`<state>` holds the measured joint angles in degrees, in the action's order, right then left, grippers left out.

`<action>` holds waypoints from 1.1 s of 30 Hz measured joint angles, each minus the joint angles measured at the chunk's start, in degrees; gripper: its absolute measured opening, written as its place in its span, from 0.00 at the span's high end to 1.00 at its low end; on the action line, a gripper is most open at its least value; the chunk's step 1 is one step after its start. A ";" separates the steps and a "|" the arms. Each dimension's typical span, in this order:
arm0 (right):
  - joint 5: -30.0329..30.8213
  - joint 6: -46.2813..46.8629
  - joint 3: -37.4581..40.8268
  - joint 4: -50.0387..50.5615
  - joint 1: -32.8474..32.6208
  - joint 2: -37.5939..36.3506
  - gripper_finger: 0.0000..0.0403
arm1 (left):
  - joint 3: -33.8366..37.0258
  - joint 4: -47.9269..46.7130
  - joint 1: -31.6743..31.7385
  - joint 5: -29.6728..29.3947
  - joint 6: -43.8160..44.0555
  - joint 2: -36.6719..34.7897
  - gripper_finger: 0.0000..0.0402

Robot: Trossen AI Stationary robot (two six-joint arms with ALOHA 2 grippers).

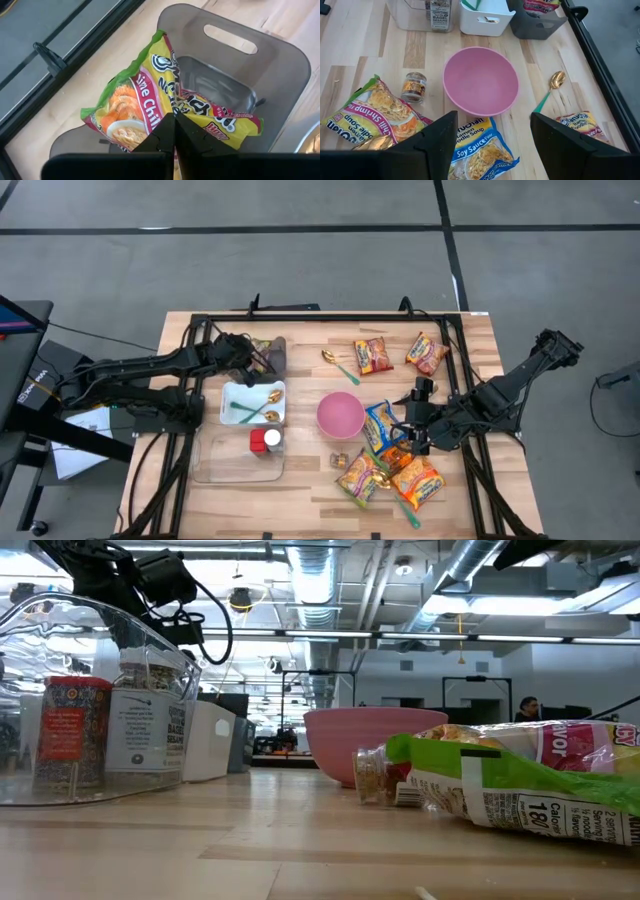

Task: Pick & Place Food Item
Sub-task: Put the green noodle pack into the black transparent bin

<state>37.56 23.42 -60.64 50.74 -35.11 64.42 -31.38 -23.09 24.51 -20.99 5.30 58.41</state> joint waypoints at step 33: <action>0.22 -1.36 0.00 -0.31 0.00 0.00 0.40 | -0.02 15.38 -0.31 6.19 4.14 10.80 1.00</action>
<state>37.78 22.06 -60.64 50.43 -35.11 64.42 -31.40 -7.72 24.21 -14.81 9.44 69.22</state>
